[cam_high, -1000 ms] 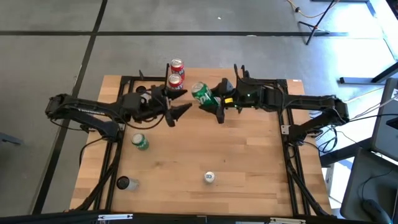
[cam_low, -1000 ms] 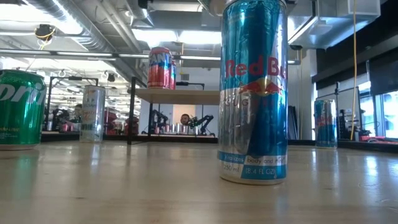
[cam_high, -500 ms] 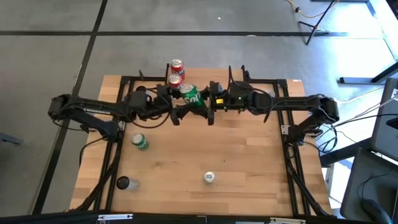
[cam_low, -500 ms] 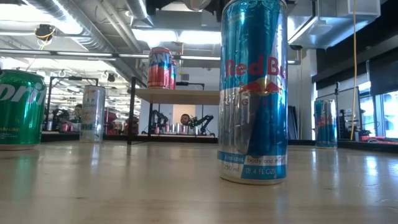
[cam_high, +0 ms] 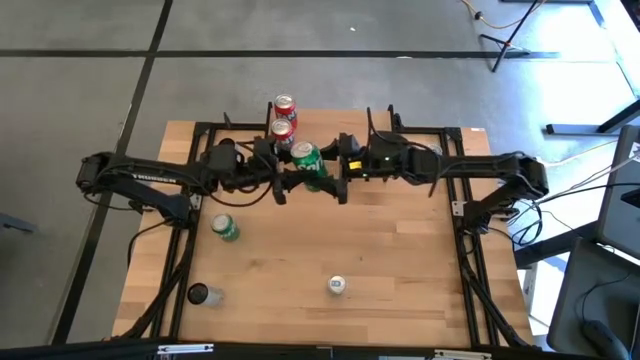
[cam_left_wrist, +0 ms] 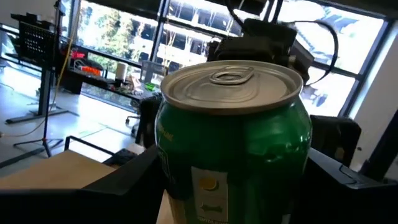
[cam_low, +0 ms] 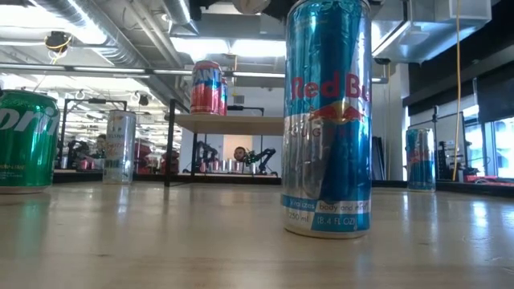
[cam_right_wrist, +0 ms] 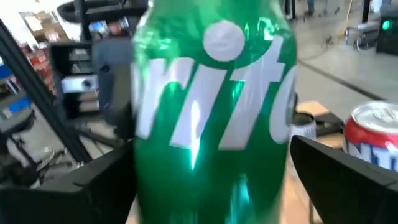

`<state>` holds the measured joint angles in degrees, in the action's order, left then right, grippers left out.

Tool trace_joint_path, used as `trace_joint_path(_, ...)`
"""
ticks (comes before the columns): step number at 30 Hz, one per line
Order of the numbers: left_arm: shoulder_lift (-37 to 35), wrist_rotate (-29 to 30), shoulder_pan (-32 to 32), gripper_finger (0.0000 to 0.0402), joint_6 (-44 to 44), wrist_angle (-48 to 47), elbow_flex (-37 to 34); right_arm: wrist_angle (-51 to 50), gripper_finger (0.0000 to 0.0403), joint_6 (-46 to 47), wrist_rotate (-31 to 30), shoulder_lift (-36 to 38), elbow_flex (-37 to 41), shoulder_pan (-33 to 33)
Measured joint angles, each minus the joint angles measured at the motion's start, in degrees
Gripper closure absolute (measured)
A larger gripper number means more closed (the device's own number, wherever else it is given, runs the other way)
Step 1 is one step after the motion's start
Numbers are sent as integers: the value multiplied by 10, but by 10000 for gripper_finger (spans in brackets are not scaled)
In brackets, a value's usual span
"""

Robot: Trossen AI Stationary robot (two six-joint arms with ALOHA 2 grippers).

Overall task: Place canned beverage on shelf
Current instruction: Put the right green soda can on the shelf

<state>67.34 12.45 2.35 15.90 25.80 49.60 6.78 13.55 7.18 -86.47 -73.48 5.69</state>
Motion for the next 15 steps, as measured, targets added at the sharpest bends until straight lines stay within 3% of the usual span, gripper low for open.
trace_joint_path(4,-12,-6,0,150,1,-59,-1,-70,52,-19,-5,45,0,0)
trace_joint_path(7,-8,-48,2,150,4,-95,-1,-83,63,-23,-20,68,-1,0)
trace_joint_path(11,14,-102,1,150,13,-87,-1,-65,68,-15,-21,68,-1,0)
trace_joint_path(15,23,-106,2,150,15,-85,-1,-61,68,38,19,43,-1,0)
